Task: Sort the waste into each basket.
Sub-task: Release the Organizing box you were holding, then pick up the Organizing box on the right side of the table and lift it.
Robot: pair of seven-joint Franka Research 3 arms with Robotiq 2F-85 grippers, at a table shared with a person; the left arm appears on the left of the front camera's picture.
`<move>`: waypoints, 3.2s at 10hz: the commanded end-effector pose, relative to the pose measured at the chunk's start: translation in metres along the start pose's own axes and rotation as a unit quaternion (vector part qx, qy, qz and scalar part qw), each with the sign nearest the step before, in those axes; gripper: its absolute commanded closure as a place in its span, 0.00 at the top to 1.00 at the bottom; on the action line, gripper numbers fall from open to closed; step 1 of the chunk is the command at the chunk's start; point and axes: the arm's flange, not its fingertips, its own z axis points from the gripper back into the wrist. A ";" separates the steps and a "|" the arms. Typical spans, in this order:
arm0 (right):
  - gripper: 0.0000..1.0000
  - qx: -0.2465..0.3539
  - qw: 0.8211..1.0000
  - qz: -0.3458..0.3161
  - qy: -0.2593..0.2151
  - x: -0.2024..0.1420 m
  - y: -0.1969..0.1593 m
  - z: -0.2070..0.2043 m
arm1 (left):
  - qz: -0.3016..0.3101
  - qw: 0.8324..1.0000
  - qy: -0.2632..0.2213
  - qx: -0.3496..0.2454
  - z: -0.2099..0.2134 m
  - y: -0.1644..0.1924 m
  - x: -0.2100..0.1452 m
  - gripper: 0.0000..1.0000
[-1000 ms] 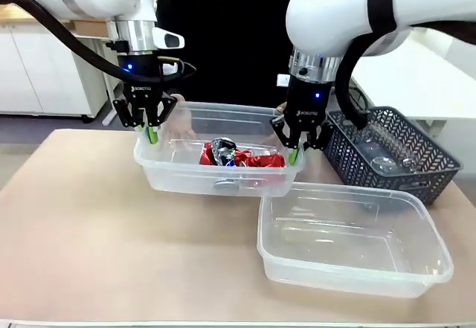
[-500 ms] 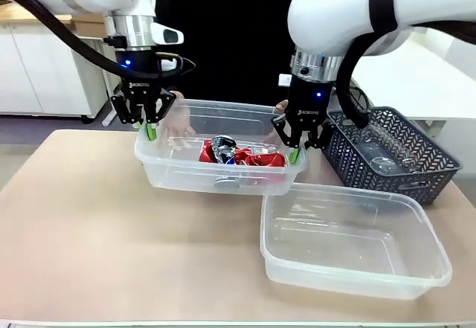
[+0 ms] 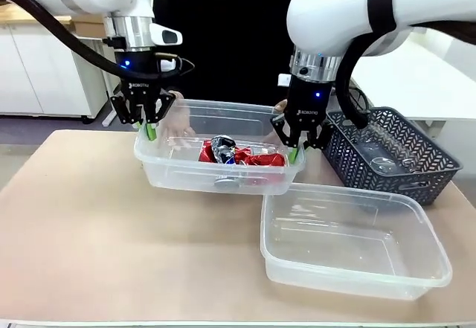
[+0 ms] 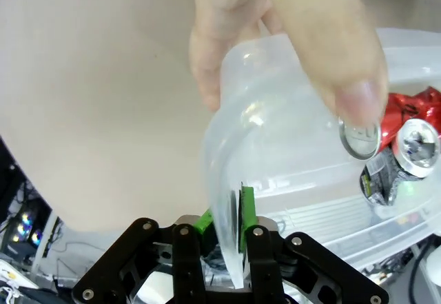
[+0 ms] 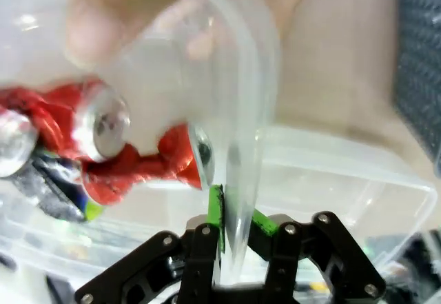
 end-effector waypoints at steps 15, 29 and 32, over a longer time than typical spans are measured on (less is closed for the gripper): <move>1.00 0.242 0.906 -0.072 -0.338 -0.094 -0.081 0.064 | -0.016 0.962 -0.257 -0.085 0.037 0.014 -0.095 1.00; 1.00 -0.055 0.996 0.038 -0.056 -0.206 -0.175 0.088 | -0.130 0.988 -0.065 -0.052 -0.061 -0.264 -0.137 1.00; 1.00 -0.118 0.989 -0.076 0.044 -0.197 -0.160 -0.045 | -0.030 0.994 -0.048 -0.097 -0.140 -0.239 -0.119 1.00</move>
